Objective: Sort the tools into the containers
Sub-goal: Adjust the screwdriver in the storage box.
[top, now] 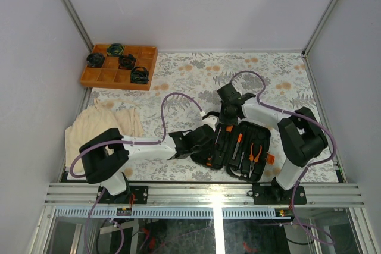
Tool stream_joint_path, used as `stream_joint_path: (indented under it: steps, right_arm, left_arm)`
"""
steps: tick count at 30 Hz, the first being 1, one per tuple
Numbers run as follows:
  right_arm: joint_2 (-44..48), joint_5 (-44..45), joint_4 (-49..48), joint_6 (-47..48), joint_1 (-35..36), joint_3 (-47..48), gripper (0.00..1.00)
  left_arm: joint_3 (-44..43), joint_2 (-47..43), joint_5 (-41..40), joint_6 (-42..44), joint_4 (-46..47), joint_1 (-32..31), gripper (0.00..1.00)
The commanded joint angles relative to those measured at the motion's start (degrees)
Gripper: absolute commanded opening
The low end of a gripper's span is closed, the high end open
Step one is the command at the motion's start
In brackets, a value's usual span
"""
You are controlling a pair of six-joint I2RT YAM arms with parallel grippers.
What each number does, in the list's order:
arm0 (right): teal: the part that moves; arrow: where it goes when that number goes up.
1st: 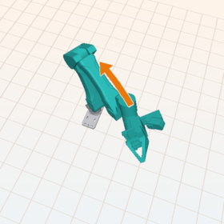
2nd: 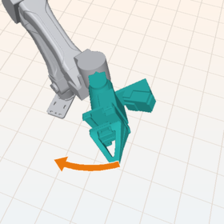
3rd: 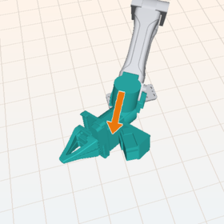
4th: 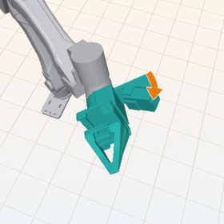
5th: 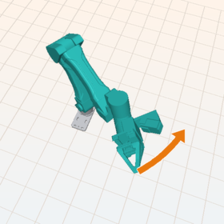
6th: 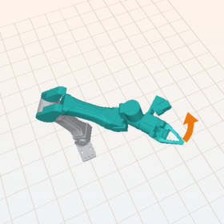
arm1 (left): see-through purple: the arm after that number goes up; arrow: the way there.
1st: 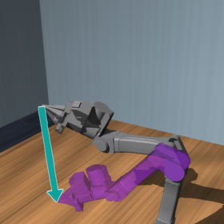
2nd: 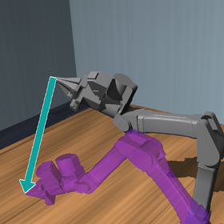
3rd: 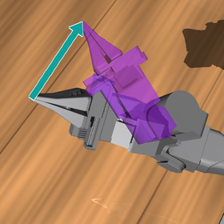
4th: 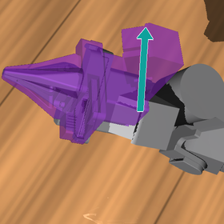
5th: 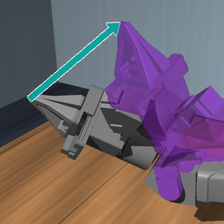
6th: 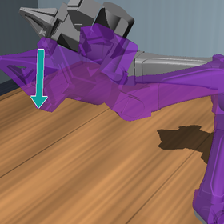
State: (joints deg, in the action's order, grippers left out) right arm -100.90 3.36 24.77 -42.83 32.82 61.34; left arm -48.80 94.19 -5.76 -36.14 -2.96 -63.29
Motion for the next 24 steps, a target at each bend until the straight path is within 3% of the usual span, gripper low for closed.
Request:
stream_joint_path:
  steps: [1,6,11,14,20,24]
  right_arm:
    - [-5.02,-1.87,0.72,0.48,1.37,-4.77,0.0]
    - [5.06,-2.4,1.85,3.85,1.37,3.17,0.05]
    - [16.33,1.48,2.52,6.42,1.37,5.51,0.24]
    - [22.72,6.12,3.88,6.11,1.25,2.16,0.31]
    - [36.72,13.66,8.98,2.02,0.82,-8.66,0.39]
    - [45.18,17.47,13.54,-1.21,0.54,-15.43,0.51]
  left_arm:
    - [2.91,3.05,1.3,1.14,-6.0,-1.6,0.0]
    - [0.11,-3.41,-0.27,2.72,-8.6,-0.71,0.02]
    - [-2.25,-11.09,1.22,4.5,-8.4,1.12,0.25]
    - [-2.12,-15.07,2.45,4.76,-8.3,2.67,0.34]
    - [3.76,-21.07,4.76,3.9,-8.73,9.26,0.36]
    - [9.73,-24.42,8.46,2.48,-6.82,14.57,0.44]
